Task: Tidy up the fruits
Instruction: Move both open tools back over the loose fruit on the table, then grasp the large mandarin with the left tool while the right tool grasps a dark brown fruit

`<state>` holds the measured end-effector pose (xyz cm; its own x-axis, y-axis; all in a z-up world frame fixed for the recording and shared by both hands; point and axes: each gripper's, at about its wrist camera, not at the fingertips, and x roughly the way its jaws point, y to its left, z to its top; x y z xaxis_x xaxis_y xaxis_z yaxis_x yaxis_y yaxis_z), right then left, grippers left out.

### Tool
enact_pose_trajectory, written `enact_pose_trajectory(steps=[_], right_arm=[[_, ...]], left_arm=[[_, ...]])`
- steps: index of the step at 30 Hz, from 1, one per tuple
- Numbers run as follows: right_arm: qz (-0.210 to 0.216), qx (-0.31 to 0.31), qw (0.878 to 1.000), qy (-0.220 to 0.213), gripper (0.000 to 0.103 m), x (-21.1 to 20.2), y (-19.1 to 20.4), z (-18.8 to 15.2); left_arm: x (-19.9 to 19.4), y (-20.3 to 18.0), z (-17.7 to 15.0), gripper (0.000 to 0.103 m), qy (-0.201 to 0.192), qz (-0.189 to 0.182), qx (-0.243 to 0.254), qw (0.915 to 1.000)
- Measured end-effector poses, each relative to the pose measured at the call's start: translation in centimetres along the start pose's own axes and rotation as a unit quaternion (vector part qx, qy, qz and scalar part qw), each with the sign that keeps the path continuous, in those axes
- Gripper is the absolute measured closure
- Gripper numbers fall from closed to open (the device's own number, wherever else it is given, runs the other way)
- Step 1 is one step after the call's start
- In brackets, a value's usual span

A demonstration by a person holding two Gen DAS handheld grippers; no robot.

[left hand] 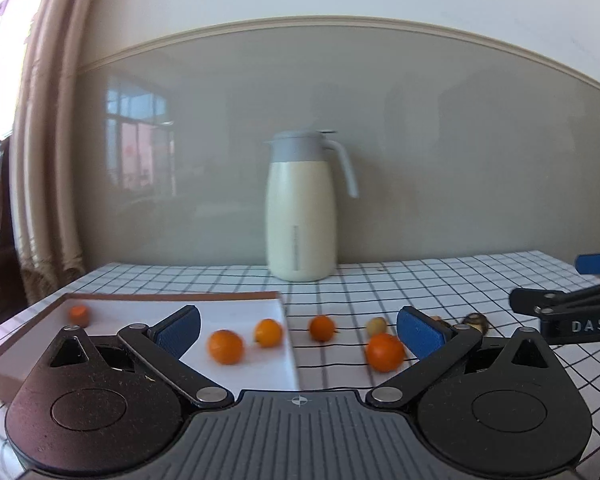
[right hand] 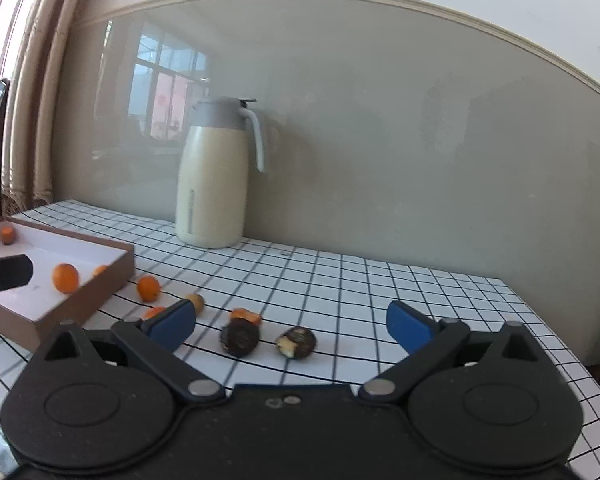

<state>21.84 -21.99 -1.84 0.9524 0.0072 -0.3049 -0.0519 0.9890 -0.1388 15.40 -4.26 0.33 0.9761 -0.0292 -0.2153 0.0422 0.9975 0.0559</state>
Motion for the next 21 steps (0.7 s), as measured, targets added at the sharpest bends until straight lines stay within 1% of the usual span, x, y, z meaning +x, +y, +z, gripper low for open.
enact_pose_trajectory(steps=[2, 6, 9, 12, 15, 21], right_arm=[[0.001, -0.003, 1.000, 0.006, 0.010, 0.6, -0.5, -0.3], [0.004, 0.004, 1.000, 0.024, 0.017, 1.9, -1.3, -0.8], [0.004, 0.005, 1.000, 0.029, 0.018, 2.4, -1.8, -1.0], [0.005, 0.006, 1.000, 0.030, 0.018, 2.9, -2.3, -1.3], [0.006, 0.007, 0.999, 0.036, 0.020, 3.6, -2.8, -1.5], [0.015, 0.014, 0.999, 0.044, 0.025, 4.7, -3.3, -1.6]], left_arm=[[0.6, -0.9, 0.0, 0.000, 0.002, -0.006, 0.002, 1.0000], [2.1, -2.5, 0.1, 0.000, 0.013, -0.010, 0.001, 0.9999], [3.3, -3.6, 0.0, 0.000, 0.024, -0.015, 0.000, 0.9996], [4.4, -4.7, -0.2, 0.000, 0.031, -0.019, 0.009, 0.9993], [5.3, -5.6, -0.3, 0.000, 0.035, -0.021, 0.017, 0.9990], [7.4, -6.5, -0.6, 0.001, 0.060, -0.024, 0.019, 0.9977]])
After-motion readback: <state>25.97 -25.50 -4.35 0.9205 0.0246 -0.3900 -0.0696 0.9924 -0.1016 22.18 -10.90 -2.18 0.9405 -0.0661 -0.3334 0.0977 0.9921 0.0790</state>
